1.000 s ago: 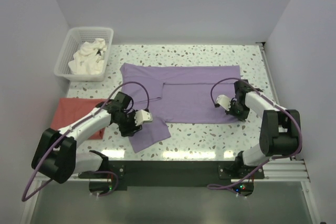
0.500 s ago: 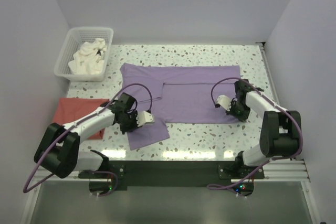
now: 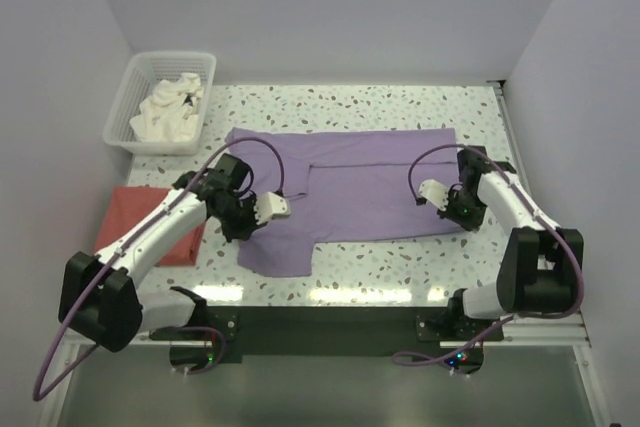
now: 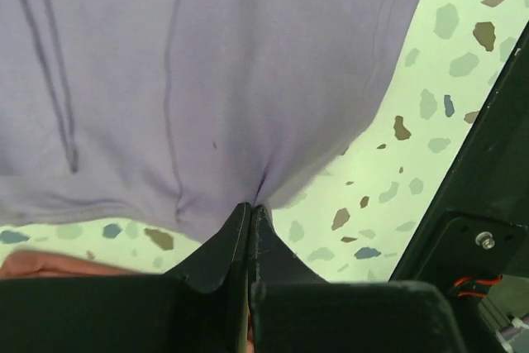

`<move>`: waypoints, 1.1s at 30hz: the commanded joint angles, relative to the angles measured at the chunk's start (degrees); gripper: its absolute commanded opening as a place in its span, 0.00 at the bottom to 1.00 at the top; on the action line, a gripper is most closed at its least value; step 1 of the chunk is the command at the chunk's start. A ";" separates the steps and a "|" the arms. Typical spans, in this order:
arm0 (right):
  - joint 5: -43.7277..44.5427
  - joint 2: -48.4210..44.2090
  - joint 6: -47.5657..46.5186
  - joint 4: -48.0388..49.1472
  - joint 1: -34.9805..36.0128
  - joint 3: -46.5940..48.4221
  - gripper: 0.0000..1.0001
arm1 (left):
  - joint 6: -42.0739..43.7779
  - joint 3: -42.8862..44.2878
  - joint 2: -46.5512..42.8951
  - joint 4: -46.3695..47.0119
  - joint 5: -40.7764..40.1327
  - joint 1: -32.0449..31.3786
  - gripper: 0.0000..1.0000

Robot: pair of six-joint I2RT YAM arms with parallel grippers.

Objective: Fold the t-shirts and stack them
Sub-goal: Fold the tshirt

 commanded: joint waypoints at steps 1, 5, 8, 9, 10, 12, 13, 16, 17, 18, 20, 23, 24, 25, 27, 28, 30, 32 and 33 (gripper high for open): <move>-1.34 2.76 -1.41 -3.24 -1.03 7.41 0.00 | 2.31 8.28 3.32 -2.63 0.72 3.47 0.00; -1.43 8.02 -2.11 -4.73 -1.03 12.34 0.00 | 3.54 15.58 9.99 -2.63 0.20 6.99 0.00; -1.25 11.80 -2.72 -5.88 -0.94 16.20 0.00 | 4.25 21.03 15.17 -2.72 0.46 8.58 0.00; -1.16 12.69 -2.81 -6.14 -1.03 17.17 0.00 | 4.33 23.74 16.50 -2.72 0.46 8.84 0.00; -1.16 13.48 -2.81 -6.32 -1.03 19.18 0.00 | 4.86 25.16 17.73 -2.63 0.46 9.02 0.00; -0.81 16.20 -2.90 -6.67 -1.03 21.12 0.00 | 5.12 29.02 21.16 -2.28 0.02 9.28 0.00; -0.46 17.17 -2.73 -6.67 -1.03 23.22 0.00 | 5.39 30.34 23.61 -2.45 0.02 9.37 0.00; 0.15 20.34 -2.46 -6.93 -1.03 27.18 0.00 | 6.00 36.05 28.36 -3.24 0.11 9.64 0.00; 0.59 21.04 -2.37 -6.85 -1.03 27.98 0.00 | 6.18 37.37 29.51 -3.33 0.11 9.98 0.00; 0.86 21.83 -2.46 -6.85 -0.94 28.86 0.00 | 6.27 39.74 30.65 -3.25 -0.07 10.07 0.00; 1.47 24.03 -2.29 -6.85 -0.77 31.41 0.00 | 6.71 42.38 33.81 -3.42 -0.33 10.25 0.00; 2.09 26.76 -2.11 -6.94 -0.68 34.40 0.00 | 7.06 49.22 38.13 -3.33 -0.86 10.86 0.00; 2.26 27.28 -2.02 -7.02 -0.68 35.10 0.00 | 7.06 50.47 39.27 -3.42 -0.86 11.13 0.00; 2.44 27.90 -2.02 -7.02 -0.51 36.33 0.00 | 7.50 51.87 41.28 -3.94 -0.95 11.48 0.00; 2.88 29.48 -1.85 -6.67 -0.33 37.56 0.00 | 7.85 55.39 43.14 -4.47 -0.95 11.74 0.00; 3.05 30.01 -1.59 -6.41 -0.24 38.79 0.00 | 8.29 56.36 44.71 -4.74 -0.86 11.83 0.00; 3.41 31.85 -0.97 -6.23 0.20 41.07 0.00 | 8.64 58.47 45.95 -4.92 -0.86 12.10 0.00; 3.93 33.00 -0.70 -5.88 0.55 42.49 0.00 | 8.64 59.71 47.62 -4.91 -0.86 12.53 0.00; 4.28 33.78 -0.62 -5.53 0.73 42.84 0.00 | 8.64 60.84 48.15 -5.09 -0.77 12.62 0.00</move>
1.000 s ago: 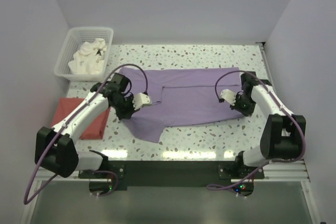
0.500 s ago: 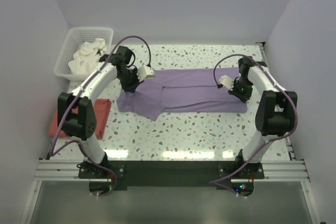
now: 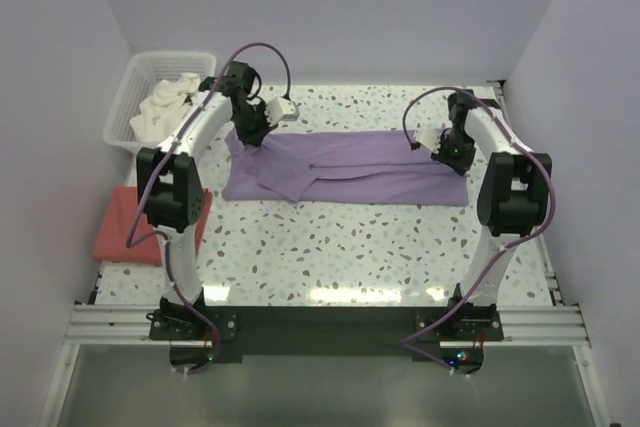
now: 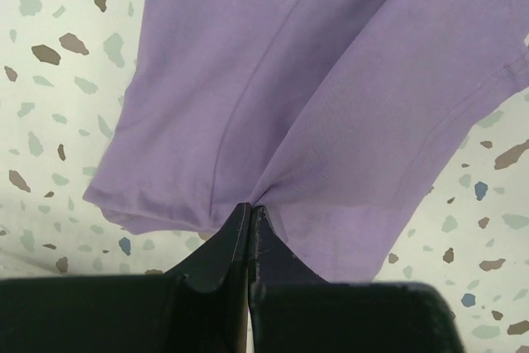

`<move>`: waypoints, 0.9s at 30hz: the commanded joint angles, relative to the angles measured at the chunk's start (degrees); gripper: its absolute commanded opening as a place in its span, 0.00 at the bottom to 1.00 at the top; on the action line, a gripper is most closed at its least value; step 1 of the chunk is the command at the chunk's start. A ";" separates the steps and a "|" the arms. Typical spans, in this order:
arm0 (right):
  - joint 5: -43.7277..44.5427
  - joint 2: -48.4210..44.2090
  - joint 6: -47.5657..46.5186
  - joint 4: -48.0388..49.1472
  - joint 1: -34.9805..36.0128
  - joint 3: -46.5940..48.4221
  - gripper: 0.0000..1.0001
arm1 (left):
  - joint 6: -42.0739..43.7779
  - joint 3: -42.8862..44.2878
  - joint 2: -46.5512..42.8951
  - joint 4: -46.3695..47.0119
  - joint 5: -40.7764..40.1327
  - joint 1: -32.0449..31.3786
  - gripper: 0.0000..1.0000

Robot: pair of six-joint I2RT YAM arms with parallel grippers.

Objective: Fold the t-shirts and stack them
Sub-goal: Fold the tshirt

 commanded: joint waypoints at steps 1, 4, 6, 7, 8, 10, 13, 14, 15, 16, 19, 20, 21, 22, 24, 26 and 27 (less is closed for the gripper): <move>3.28 1.68 0.54 0.92 0.99 3.96 0.00 | 1.84 4.87 2.14 -1.36 0.37 1.30 0.00; 4.16 3.36 0.37 1.36 1.25 5.28 0.00 | 1.76 5.41 3.03 -1.35 0.28 1.65 0.00; 4.78 4.32 0.11 1.71 1.25 5.98 0.00 | 1.84 5.23 3.21 -1.35 0.28 1.74 0.00; 4.87 4.59 0.10 1.80 1.25 6.33 0.00 | 1.76 5.23 3.29 -1.44 0.37 1.83 0.00; 4.87 4.94 0.10 1.98 1.25 6.42 0.00 | 1.67 4.80 3.29 -1.27 0.45 1.83 0.00; 5.13 5.64 0.01 2.33 1.25 6.95 0.00 | 1.41 4.18 2.94 -0.74 0.46 1.92 0.00; 5.57 6.43 0.01 2.77 1.25 7.74 0.00 | 0.88 2.34 2.42 0.66 0.19 2.18 0.00; 5.66 6.78 0.01 3.03 1.25 7.92 0.00 | 0.70 1.64 2.24 1.02 0.19 2.36 0.00; 5.92 6.87 0.01 3.38 1.25 8.01 0.00 | 0.53 1.37 2.24 1.19 0.19 2.36 0.00; 6.01 7.05 0.01 3.64 1.25 8.09 0.00 | 0.35 1.28 2.06 1.37 0.19 2.45 0.00; 6.18 7.75 -0.16 3.91 1.25 8.88 0.00 | 0.09 0.58 2.15 1.72 0.19 2.45 0.00; 6.27 8.19 -0.16 3.82 1.17 9.15 0.00 | 0.00 0.31 2.15 1.90 0.10 2.45 0.00; 6.19 8.37 -0.16 3.74 1.25 9.58 0.00 | -0.17 0.22 2.24 1.99 0.10 2.45 0.00; 6.10 8.45 -0.16 3.65 1.25 9.68 0.00 | -0.09 0.22 2.24 1.99 0.10 2.45 0.00; 6.18 8.72 -0.16 3.74 1.25 9.85 0.00 | -0.44 0.22 2.24 2.34 0.02 2.45 0.00; 6.10 9.07 -0.25 3.65 2.66 10.03 0.00 | -0.53 0.22 2.41 2.51 -0.16 2.45 0.00; 6.10 9.16 -0.25 3.56 2.66 10.03 0.00 | -0.61 0.31 2.59 2.77 -0.07 2.45 0.00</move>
